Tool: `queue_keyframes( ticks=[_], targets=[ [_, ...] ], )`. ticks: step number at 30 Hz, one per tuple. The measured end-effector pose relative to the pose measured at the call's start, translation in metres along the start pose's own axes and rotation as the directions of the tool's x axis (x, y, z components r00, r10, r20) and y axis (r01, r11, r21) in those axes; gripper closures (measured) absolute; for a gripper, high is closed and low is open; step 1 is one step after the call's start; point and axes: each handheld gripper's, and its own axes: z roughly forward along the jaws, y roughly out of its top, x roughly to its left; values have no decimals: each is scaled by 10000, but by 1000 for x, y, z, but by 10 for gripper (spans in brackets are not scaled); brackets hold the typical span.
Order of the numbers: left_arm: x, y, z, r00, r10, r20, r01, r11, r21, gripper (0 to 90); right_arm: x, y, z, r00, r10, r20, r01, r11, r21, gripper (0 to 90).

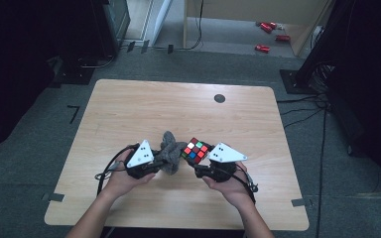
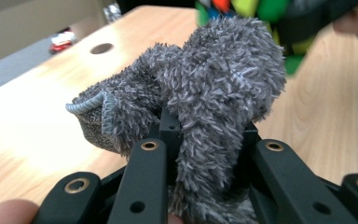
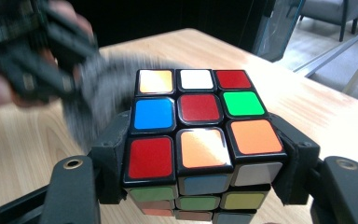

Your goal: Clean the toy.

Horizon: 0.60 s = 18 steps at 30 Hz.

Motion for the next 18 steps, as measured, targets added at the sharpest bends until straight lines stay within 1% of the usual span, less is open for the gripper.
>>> queue_keyframes(
  ticks=[2, 3, 4, 5, 7, 8, 9, 10, 11, 12, 13, 15, 16, 17, 18],
  targets=[
    [-7, -1, 9, 9998, 57, 212, -60, 9999, 133, 750, 2, 2, -1, 10000, 5, 43, -4, 9999, -145, 346],
    [-11, -1, 13, 9995, -3, 320, -3, 9999, 168, 751, 3, 3, -2, 10000, 15, 14, -15, 9998, -220, 346],
    [-14, -1, 17, 9979, -309, 578, 306, 9995, 73, 751, 5, 4, -2, 10000, -2, 6, 2, 9997, -264, 346],
    [-17, -2, 20, 9949, -629, 791, 641, 9979, -127, 750, 6, 5, -1, 10000, -5, 3, 5, 9997, -256, 346],
    [-19, -1, 26, 9882, -1296, 821, 1322, 9908, -272, 744, 7, 4, 0, 10000, 60, 36, -59, 9996, -262, 346],
    [-17, -2, 28, 9801, -1768, 903, 1805, 9830, -340, 744, 7, 4, 0, 9998, 174, 109, -171, 9994, -287, 346],
    [-16, -3, 29, 9711, -2156, 1028, 2202, 9748, -362, 744, 6, 3, 0, 9993, 324, 174, -318, 9990, -316, 346],
    [-16, -4, 31, 9666, -2354, 1013, 2394, 9705, -299, 743, 5, 2, 0, 9986, 506, 169, -500, 9982, -325, 346],
    [-17, -4, 33, 9690, -2313, 864, 2337, 9721, -186, 741, 3, 1, 1, 9976, 661, 182, -656, 9975, -265, 346],
    [-17, -5, 33, 9699, -2327, 714, 2341, 9721, -118, 739, 3, 0, 2, 9973, 699, 203, -695, 9974, -176, 346],
    [-16, -5, 34, 9685, -2437, 521, 2442, 9697, -33, 737, 3, -1, 3, 9971, 725, 227, -722, 9973, -135, 346],
    [-10, -6, 33, 9508, -3084, 287, 3085, 9512, -8, 735, 4, -2, 5, 9965, 795, 241, -793, 9968, -120, 346],
    [-6, -8, 32, 9379, -3459, 275, 3461, 9382, -28, 736, 5, -2, 6, 9964, 821, 222, -819, 9966, -116, 346],
    [-4, -9, 32, 9295, -3673, 324, 3676, 9300, -32, 737, 6, -2, 6, 9966, 799, 207, -796, 9967, -153, 346],
    [-3, -10, 32, 9264, -3746, 377, 3750, 9270, -26, 737, 7, -1, 6, 9966, 807, 168, -804, 9966, -179, 346]
  ],
)
